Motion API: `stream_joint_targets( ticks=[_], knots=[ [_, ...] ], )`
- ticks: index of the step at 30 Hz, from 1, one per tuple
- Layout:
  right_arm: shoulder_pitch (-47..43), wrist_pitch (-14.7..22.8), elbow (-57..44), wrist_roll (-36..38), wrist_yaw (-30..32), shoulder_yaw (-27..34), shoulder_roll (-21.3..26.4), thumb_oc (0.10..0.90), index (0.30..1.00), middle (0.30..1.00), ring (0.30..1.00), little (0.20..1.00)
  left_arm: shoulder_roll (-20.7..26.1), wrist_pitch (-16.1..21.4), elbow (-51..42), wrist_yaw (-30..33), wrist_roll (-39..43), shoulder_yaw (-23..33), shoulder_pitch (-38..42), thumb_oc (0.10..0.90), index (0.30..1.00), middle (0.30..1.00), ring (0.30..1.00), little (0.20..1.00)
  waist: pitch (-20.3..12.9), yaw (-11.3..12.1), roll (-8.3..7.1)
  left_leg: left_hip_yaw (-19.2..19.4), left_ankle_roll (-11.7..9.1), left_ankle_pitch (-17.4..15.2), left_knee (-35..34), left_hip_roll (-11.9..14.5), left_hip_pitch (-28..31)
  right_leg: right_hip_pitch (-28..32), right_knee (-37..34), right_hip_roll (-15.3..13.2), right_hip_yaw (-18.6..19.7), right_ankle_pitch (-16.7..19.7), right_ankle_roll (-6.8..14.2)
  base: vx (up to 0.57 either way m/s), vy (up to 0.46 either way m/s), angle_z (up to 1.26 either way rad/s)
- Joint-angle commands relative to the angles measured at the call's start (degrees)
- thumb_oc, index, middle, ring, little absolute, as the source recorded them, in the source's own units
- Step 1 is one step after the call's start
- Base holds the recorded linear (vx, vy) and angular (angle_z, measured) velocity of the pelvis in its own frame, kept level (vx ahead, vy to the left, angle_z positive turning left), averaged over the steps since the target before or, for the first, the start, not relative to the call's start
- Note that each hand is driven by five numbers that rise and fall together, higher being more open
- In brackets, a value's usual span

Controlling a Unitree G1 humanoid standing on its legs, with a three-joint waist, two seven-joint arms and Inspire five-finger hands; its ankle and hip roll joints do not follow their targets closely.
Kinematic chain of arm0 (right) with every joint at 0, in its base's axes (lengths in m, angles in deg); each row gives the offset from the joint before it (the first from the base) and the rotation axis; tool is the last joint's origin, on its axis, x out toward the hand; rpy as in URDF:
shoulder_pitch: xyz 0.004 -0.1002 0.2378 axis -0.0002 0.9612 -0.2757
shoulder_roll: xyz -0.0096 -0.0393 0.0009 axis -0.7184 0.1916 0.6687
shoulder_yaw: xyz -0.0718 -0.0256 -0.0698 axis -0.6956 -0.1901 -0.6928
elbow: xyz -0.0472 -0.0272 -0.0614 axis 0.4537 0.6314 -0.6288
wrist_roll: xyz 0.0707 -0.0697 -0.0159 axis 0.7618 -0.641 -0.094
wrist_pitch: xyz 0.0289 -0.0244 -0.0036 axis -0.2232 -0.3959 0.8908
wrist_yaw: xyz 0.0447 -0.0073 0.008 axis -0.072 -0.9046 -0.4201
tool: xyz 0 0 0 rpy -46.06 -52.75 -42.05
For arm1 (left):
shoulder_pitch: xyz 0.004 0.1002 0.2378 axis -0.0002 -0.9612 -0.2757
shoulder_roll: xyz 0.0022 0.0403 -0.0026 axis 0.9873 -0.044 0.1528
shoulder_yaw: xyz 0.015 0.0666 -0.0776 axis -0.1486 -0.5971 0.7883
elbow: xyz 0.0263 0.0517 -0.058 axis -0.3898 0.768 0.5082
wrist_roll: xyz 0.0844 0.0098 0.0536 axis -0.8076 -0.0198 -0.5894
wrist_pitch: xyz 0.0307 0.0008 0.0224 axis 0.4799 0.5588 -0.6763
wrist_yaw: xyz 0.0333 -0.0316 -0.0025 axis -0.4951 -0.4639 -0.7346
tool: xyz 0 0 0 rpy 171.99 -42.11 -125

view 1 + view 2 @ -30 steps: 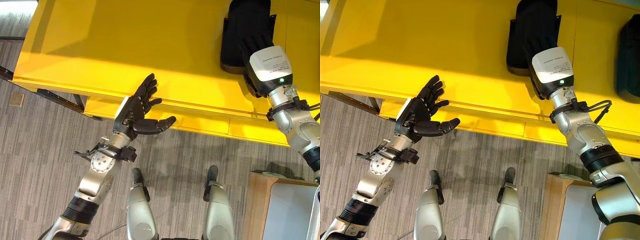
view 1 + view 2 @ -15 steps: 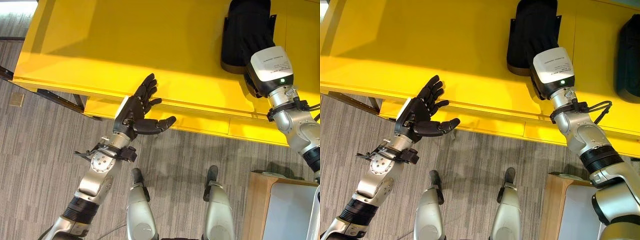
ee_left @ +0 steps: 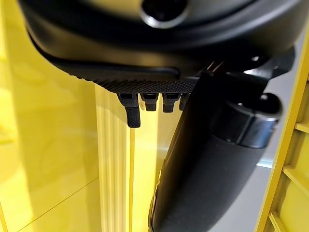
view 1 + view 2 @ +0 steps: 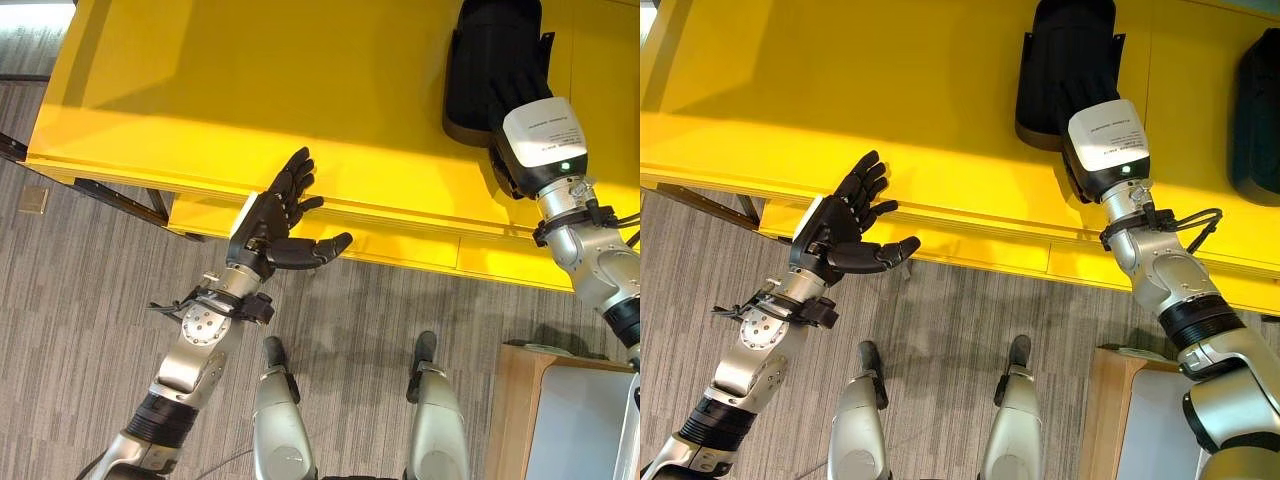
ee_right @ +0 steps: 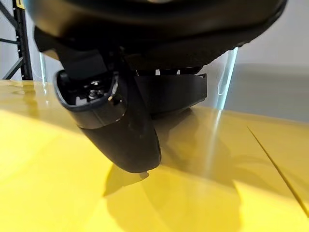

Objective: Move parts from the plastic box to the shelf.

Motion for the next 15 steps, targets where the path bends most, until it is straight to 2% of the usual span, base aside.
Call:
stream_joint_targets(
  ticks=[1,15],
  knots=[
    [-1.87,-1.97,0.54,-1.10,2.99,4.82,0.15,0.900,1.000,1.000,1.000,1.000,-0.08,4.26,-3.06,-0.48,0.26,-0.34,-0.27,0.900,1.000,1.000,1.000,1.000,-1.60,-1.88,0.00,-1.50,4.34,-2.68,-0.63,-3.34,1.59,-1.05,8.28,5.23,2.07,-11.03,-3.49,0.00,0.000,0.00],
    [-1.99,-2.09,0.11,-1.14,3.02,4.76,0.09,0.900,1.000,1.000,1.000,1.000,-0.02,4.12,-3.06,-0.58,0.47,-0.22,-0.08,0.900,1.000,1.000,1.000,1.000,-1.64,-2.03,0.09,-1.42,4.42,-2.67,-0.76,-3.40,1.62,-1.20,8.31,5.23,2.19,-11.02,-3.47,0.00,0.000,0.00]
  ],
)
